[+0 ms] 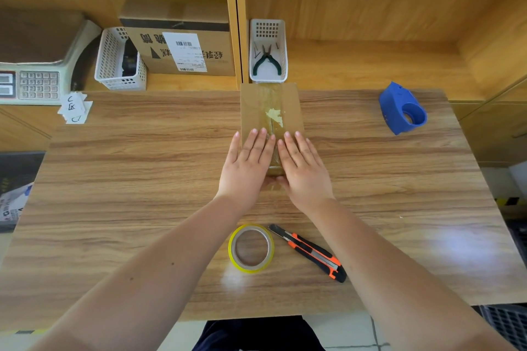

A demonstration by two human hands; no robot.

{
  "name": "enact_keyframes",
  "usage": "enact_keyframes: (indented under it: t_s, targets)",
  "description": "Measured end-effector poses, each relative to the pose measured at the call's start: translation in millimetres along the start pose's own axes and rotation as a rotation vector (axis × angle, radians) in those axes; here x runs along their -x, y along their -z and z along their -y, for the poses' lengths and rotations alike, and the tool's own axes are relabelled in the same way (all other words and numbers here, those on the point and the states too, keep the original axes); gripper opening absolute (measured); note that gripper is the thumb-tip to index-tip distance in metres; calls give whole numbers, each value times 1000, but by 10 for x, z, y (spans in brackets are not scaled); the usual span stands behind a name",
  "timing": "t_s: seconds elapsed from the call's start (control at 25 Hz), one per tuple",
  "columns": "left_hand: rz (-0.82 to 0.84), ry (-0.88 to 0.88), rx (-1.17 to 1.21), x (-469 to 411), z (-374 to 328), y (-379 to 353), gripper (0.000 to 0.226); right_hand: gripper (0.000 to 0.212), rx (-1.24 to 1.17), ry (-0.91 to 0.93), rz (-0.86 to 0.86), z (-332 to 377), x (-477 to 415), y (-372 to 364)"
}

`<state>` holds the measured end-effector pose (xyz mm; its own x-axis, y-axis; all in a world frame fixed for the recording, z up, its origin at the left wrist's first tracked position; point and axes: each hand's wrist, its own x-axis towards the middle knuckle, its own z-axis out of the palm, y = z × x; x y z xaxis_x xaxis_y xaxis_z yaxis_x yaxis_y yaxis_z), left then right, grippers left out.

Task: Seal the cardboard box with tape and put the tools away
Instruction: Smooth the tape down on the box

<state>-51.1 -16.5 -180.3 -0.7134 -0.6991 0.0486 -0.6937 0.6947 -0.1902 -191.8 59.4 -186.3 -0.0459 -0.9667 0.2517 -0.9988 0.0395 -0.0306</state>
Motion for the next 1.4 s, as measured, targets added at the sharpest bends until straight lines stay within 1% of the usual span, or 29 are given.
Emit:
enact_keyframes:
  t_s: [0.08,0.24,0.44,0.6,0.76,0.92,1.08,1.2,1.4]
  targets:
    - [-11,-9,-10,-6,18,-2,100,77,-6,18,3,-28,2,11]
    - [24,-87,-10,-19,105,81,88,75,-39,30,36,-111,2,67]
    - [34,-119,16,6,235,94,89,77,-36,34,129,-198,7,135]
    - [30,-84,104,-6,194,116,88,79,-39,-4,136,-136,11,137]
    - [6,-11,172,-39,52,122,93,79,-92,-86,94,-3,-32,78]
    - [-50,24,216,-55,4,64,95,76,-114,-135,60,64,-47,45]
    - [-57,29,240,-52,-7,41,93,76,-136,-119,64,43,-35,49]
    - [-56,16,230,-39,20,35,94,77,-139,-94,98,2,-31,66]
    - [12,-8,155,-37,71,36,97,77,-111,-61,153,-31,-29,94]
